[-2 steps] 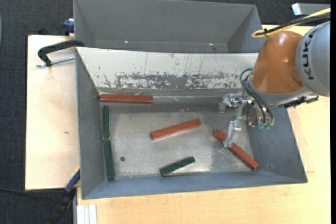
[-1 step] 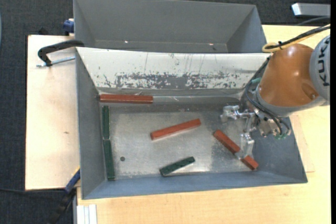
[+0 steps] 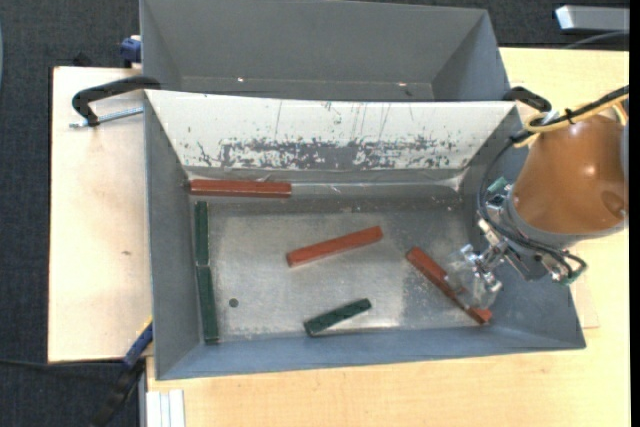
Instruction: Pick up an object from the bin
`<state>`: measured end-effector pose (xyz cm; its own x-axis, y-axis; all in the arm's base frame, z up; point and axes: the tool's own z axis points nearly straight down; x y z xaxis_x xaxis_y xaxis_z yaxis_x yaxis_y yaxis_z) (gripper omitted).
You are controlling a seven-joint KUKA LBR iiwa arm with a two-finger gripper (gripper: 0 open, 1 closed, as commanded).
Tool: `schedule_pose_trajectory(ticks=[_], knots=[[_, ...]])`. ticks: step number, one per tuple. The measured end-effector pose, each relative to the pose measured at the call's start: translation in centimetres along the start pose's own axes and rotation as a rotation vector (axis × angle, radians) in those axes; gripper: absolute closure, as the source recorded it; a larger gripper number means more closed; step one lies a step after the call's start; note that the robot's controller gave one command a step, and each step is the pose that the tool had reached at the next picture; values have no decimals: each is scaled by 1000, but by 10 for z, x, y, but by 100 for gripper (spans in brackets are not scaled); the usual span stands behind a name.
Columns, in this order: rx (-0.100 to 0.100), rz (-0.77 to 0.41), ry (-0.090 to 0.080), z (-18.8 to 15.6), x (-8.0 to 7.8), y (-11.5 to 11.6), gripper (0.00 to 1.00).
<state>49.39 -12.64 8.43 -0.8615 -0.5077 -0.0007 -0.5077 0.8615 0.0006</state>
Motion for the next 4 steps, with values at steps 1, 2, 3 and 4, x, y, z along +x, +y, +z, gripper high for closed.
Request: schedule_pose_trajectory(ticks=[1,2,3,4], knots=[[0,0,0,0,0,0,100],[0,-100,-9,13,-21,-41,0],[0,-100,-8,13,-21,-40,0],[4,-107,-5,-18,-58,-30,0]])
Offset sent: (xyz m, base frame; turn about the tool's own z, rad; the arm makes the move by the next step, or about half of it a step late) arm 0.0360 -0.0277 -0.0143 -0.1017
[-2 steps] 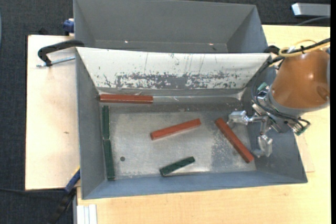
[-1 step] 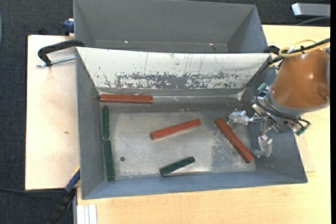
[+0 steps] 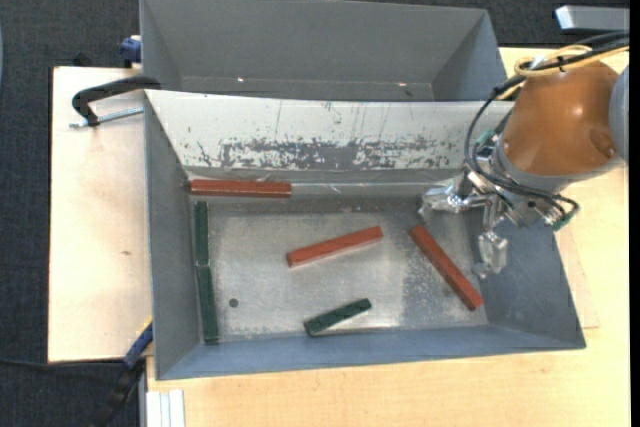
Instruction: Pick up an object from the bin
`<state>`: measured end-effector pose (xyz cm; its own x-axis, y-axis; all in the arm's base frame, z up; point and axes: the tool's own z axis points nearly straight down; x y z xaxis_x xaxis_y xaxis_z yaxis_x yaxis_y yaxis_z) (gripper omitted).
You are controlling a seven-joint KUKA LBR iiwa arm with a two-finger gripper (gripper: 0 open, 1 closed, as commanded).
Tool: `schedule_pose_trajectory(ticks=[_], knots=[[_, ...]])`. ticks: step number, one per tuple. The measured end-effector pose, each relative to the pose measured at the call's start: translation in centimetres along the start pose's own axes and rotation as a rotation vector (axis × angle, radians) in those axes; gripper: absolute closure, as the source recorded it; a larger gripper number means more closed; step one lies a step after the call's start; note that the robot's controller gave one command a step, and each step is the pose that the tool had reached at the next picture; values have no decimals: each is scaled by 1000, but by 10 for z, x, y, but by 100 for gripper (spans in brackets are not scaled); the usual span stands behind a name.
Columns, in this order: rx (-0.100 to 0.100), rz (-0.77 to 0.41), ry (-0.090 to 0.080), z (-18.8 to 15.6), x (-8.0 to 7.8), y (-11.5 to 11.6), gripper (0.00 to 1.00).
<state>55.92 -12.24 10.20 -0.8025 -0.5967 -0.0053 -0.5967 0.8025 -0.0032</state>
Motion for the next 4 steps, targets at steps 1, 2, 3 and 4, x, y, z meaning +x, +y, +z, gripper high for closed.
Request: schedule_pose_trajectory(ticks=[1,2,3,4], knots=[[-2,33,1,-2,-18,18,0],[-2,82,1,21,-36,26,0],[-4,132,5,22,-58,55,0],[-2,62,-1,18,-78,73,0]])
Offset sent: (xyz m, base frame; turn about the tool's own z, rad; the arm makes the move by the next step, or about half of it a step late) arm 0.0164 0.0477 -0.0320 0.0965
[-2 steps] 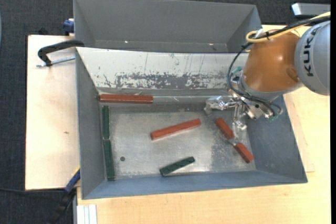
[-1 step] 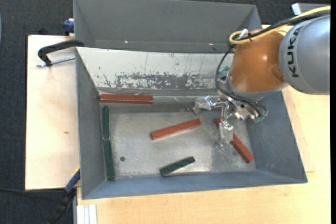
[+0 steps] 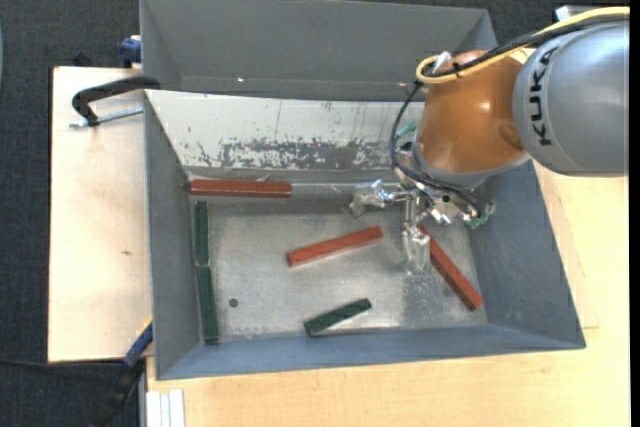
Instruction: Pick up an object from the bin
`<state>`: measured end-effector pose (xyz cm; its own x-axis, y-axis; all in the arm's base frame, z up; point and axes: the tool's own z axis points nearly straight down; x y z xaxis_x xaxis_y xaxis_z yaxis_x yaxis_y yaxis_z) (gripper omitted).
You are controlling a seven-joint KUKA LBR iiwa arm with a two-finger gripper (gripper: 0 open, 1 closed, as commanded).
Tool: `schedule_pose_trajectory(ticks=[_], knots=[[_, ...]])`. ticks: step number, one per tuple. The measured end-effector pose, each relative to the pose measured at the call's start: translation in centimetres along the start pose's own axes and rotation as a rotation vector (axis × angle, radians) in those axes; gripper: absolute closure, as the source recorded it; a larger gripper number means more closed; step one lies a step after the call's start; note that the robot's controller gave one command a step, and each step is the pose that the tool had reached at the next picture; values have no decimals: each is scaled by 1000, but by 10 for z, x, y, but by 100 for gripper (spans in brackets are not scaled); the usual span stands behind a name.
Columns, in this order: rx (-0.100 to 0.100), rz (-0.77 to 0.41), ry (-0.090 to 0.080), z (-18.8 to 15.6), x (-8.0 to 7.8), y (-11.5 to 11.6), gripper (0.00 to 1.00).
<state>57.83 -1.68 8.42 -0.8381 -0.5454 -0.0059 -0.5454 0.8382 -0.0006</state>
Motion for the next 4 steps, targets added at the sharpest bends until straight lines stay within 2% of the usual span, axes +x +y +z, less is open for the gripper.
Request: schedule_pose_trajectory(ticks=[1,2,3,4], knots=[[1,-21,0,0,-4,3,0],[1,-293,0,12,1,24,100],[1,-293,0,12,1,23,100],[1,-343,-1,-125,-12,19,100]])
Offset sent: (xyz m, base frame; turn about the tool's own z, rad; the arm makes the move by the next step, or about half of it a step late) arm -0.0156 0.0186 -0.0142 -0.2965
